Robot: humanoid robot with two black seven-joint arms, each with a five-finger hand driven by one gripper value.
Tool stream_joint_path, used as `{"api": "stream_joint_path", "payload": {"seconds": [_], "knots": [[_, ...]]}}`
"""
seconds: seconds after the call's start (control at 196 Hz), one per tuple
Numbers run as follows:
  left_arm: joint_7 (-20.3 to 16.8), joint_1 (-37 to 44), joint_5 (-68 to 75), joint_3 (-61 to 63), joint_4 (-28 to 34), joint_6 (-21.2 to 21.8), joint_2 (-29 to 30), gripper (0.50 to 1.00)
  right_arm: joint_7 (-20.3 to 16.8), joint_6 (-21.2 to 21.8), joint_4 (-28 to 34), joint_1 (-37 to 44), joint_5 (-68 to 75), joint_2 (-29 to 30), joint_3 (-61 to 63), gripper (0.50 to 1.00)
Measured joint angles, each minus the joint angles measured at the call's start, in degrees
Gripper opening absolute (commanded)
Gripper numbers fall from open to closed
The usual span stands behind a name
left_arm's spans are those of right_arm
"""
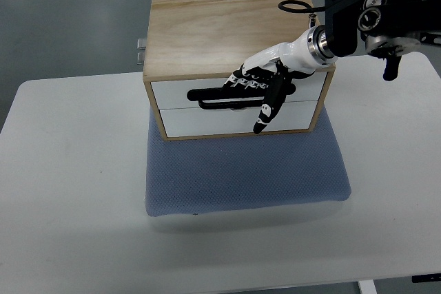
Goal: Open wood drawer with right hand
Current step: 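Pull the upper drawer toward the robot with the right hand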
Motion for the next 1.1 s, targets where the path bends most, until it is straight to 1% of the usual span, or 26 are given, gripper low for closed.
{"api": "stream_joint_path", "payload": {"seconds": [0.312, 0.512, 0.737, 1.1], "knots": [[0.0, 0.0, 0.0, 0.0, 0.0, 0.0, 0.0, 1.0, -0.6, -0.3, 0.0, -0.8, -0.1, 0.5, 0.0, 0.942], [0.0, 0.0, 0.0, 0.0, 0.0, 0.0, 0.0, 1.0, -0.7, 0.8, 0.0, -0.7, -0.1, 0.3, 0.0, 0.942], [0.0, 0.0, 0.0, 0.0, 0.0, 0.0, 0.0, 1.0, -0.8, 5.3, 0.1, -0.2, 0.0, -0.3, 0.0, 0.944], [0.0, 0.0, 0.0, 0.0, 0.0, 0.0, 0.0, 1.0, -0.8, 10.7, 1.0, 0.5, 0.0, -0.9, -0.1, 0.944]]}}
